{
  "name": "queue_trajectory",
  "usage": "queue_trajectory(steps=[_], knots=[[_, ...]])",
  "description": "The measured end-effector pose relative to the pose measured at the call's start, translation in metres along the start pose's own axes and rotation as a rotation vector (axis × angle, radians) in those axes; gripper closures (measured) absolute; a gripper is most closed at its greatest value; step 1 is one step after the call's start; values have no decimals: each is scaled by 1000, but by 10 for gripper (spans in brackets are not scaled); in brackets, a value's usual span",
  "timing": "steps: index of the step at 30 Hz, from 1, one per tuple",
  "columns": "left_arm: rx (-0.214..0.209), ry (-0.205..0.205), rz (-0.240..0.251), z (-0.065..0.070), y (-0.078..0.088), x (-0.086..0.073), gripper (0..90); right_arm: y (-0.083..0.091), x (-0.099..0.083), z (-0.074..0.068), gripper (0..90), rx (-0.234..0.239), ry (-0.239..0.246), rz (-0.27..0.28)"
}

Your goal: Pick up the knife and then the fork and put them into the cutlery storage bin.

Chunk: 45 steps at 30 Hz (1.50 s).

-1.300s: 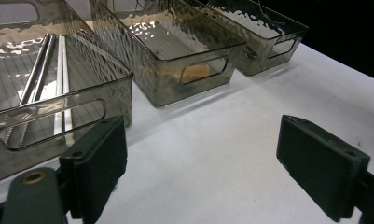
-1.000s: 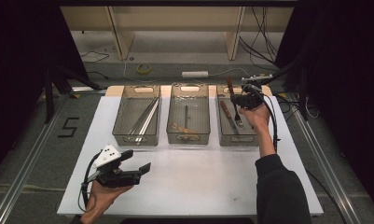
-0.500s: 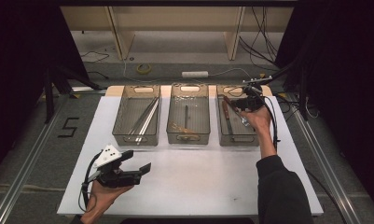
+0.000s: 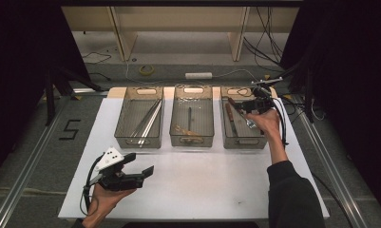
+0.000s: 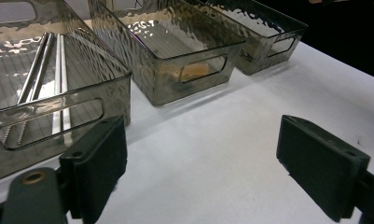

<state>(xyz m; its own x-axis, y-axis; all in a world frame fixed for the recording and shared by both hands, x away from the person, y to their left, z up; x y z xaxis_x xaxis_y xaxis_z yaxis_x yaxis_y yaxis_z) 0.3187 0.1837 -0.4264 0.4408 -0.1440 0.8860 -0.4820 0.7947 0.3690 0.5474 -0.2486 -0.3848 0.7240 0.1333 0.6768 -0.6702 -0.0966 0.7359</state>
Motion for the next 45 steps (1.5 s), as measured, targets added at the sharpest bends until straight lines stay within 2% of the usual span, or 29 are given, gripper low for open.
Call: queue_trajectory(steps=[5,15,32,45], knots=[[1,0,0,0,0,0,157,8,-1,-2,311,21,6,13],[3,-2,1,0,0,0,157,28,-12,-12,298,61,46,79],[3,-3,2,0,1,0,158,51,-33,-21,287,111,55,154],[3,8,5,0,-1,1,157,67,-54,-41,276,188,76,210]])
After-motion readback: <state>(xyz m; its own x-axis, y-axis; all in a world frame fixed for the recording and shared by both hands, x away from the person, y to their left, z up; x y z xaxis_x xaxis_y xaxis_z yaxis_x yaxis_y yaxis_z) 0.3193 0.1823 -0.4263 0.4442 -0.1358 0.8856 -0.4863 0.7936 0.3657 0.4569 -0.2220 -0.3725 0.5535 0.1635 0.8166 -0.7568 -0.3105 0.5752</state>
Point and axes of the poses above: each handheld gripper's, and its own axes: y roughly backward along the jaws, x roughly out of its top, z roughly to its right, the point moved 1 cm from there along -y, roughly forward along the jaws, and after that the axes turned 15 degrees about -x, right-handed, at the moved point
